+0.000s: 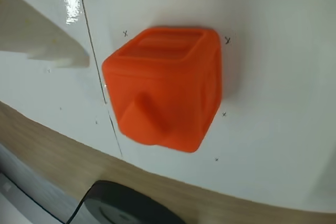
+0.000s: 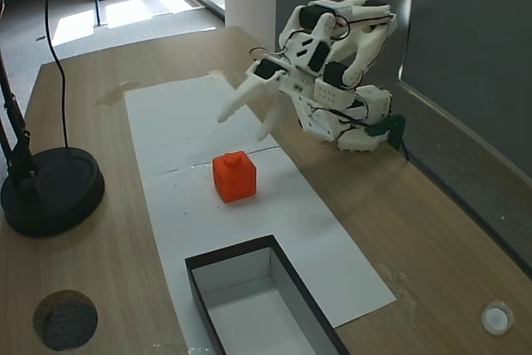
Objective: Grab a orange square and put it in the box.
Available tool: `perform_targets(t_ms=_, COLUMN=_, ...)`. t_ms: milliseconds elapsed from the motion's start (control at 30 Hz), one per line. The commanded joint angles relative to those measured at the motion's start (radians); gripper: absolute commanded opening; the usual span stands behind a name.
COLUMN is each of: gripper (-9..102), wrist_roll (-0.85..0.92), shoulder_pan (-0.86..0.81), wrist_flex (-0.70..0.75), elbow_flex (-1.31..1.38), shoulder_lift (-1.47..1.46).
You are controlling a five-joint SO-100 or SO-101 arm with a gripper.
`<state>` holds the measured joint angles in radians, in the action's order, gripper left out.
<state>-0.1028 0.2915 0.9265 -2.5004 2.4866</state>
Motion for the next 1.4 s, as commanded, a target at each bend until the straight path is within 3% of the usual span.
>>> perform_targets(t_ms=0, gripper=34, wrist_roll=-0.006, shoulder_pan=0.018, wrist_flex=0.0, elbow_flex=0.149, shoulder_lift=-0.179)
perform_targets(t_ms=467, gripper=34, wrist_roll=-0.064, shoulder_pan=0.011, wrist_flex=-0.012, elbow_flex=0.413, shoulder_lift=-0.673)
perform_targets(t_ms=600, gripper=20, wrist_roll=-0.063, shoulder_pan=0.011, wrist_flex=-0.012, elbow_flex=0.465, shoulder_lift=-0.769)
perform_targets(t_ms=700, gripper=9, wrist_roll=-0.061, shoulder_pan=0.011, wrist_flex=-0.009, elbow_flex=0.503, shoulder_lift=-0.807)
perform_targets(t_ms=867, gripper=8, wrist_roll=-0.058, shoulder_pan=0.011, wrist_flex=-0.005, elbow_flex=0.571, shoulder_lift=-0.818)
perform_targets(t_ms=1100, gripper=9, wrist_roll=0.074, shoulder_pan=0.023, wrist_flex=0.115, elbow_flex=0.911, shoulder_lift=-0.753)
perform_targets(t_ms=1367, gripper=9, wrist_roll=0.095, shoulder_pan=0.095, wrist_flex=0.117, elbow_flex=1.187, shoulder_lift=-0.765)
